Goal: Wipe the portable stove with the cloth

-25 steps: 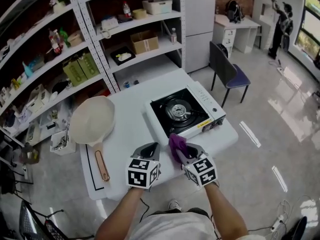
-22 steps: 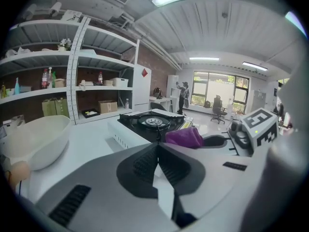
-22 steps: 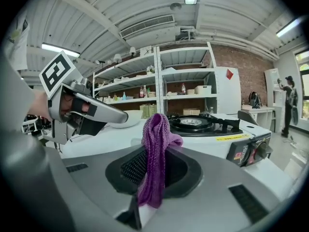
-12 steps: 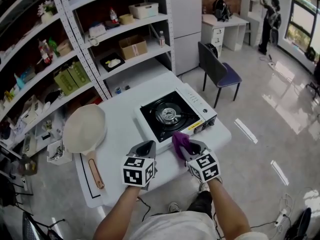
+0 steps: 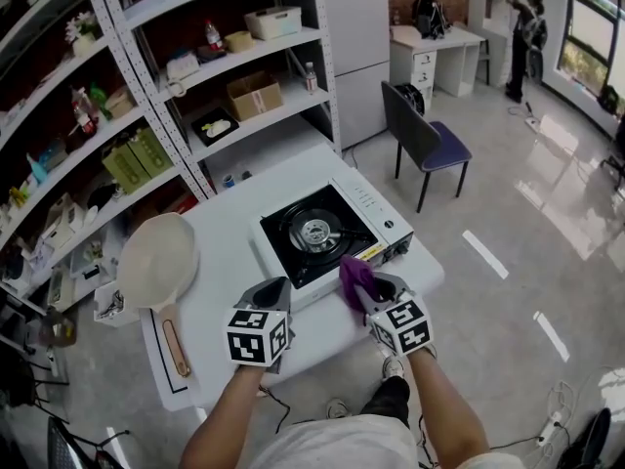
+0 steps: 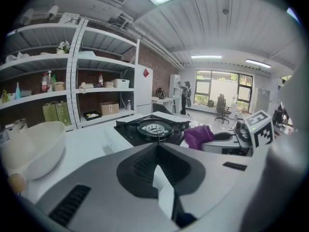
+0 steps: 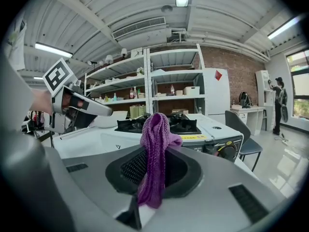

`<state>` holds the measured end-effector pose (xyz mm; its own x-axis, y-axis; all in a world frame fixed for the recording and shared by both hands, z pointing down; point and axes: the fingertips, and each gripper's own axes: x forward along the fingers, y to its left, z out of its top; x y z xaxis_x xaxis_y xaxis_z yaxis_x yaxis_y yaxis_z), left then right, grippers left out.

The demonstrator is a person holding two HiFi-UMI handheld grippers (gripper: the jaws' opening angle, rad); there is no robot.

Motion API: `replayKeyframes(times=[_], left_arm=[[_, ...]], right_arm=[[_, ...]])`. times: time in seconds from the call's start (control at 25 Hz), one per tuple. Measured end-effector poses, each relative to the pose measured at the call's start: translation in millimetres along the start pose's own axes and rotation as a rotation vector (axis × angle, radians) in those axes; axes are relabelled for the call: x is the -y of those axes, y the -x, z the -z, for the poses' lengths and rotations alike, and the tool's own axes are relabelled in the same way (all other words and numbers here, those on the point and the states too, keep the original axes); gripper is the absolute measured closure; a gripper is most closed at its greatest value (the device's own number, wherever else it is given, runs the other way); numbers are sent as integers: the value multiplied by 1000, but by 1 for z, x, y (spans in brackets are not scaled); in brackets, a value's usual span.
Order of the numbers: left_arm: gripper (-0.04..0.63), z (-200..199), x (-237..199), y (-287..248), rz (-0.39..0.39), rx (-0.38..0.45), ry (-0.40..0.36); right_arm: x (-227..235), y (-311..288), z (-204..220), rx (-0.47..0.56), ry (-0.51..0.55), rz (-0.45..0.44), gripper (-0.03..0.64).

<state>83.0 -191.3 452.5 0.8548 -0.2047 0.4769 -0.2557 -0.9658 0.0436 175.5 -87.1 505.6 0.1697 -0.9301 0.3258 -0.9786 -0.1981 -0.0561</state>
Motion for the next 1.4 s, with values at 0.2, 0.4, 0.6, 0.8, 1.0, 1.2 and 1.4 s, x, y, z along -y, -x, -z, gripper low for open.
replayKeyframes(times=[0.2,0.4,0.6,0.8,1.0,1.2,1.4], left_arm=[[592,-6,2,-9,-10,1,9],[592,-9,7,-18,-8,-4,11],[592,-18,16,-29,0,2,11],[592,-28,24,-38,0,6,6],[592,-35,29,-47,-20,0,7],[592,-47,30,-54,-46,12,18],[592,-53,25,-58,-92,20,40]], right_arm=[[21,5,2,-6,-11,14,555],[41,11,1,-12,-30,37,555],[54,25,-5,-24,-6,26,555],[79,46,-15,-6,-11,43,555],[112,64,-19,1,-19,76,555],[145,70,-23,-1,-16,92,555],[171,66,-24,-7,-16,71,556]])
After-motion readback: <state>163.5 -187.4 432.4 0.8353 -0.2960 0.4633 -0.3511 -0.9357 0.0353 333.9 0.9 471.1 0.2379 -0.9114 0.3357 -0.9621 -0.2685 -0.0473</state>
